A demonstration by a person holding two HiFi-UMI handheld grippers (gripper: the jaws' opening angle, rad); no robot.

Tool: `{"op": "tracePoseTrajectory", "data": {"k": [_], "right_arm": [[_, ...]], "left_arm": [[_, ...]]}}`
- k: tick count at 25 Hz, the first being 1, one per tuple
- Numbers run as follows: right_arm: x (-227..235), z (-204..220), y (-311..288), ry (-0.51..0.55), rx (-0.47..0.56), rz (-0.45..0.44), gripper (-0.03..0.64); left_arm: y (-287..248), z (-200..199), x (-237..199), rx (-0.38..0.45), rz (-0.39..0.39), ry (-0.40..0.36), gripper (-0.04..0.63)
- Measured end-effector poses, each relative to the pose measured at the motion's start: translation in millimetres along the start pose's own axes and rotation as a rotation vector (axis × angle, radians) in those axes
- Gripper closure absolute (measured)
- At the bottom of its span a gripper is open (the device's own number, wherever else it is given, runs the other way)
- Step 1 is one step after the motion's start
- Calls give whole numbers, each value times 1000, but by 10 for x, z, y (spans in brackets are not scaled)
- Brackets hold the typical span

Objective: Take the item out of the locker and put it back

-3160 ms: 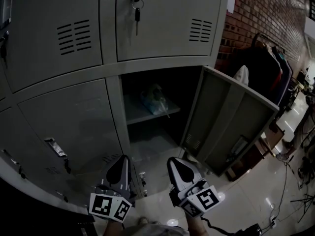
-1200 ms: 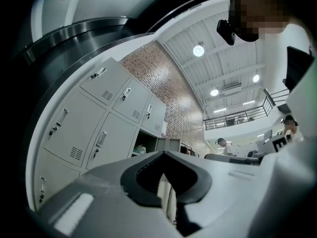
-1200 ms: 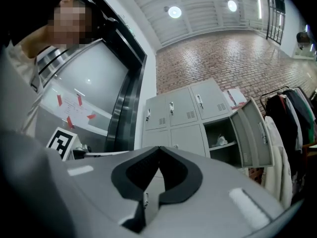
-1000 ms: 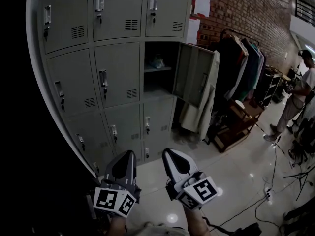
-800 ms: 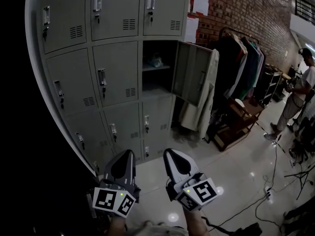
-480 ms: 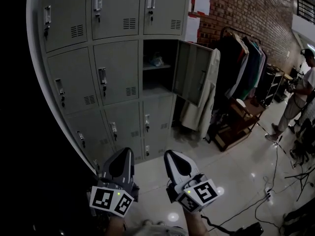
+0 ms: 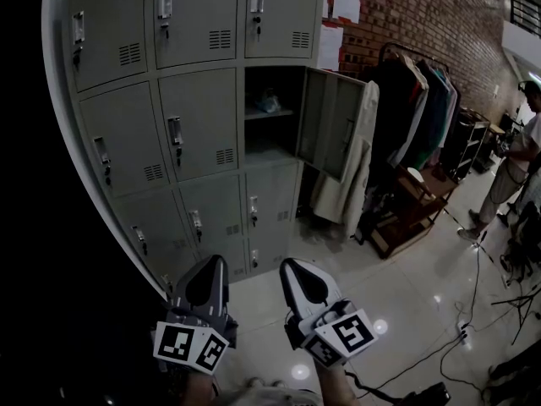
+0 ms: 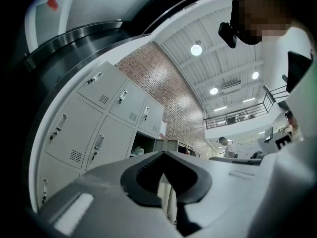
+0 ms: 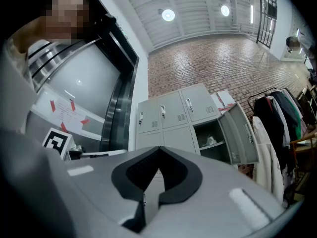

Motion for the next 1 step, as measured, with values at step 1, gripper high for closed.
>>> {"op": "tracePoseTrajectory", "data": {"k": [1], "right_arm": [[7,-1,0,-2,0,1,615]], "left_arm": [[-5,-3,-2,0,-1,0,591]]}}
Point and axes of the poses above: the fingertips, and each gripper's own axes: y backward along the fingers, x to its right, z out of its underside, the point moved 4 cm from there along y, backward along the fingers, and after that the axes turned 13 degrees about y, right-handed, at the moved point
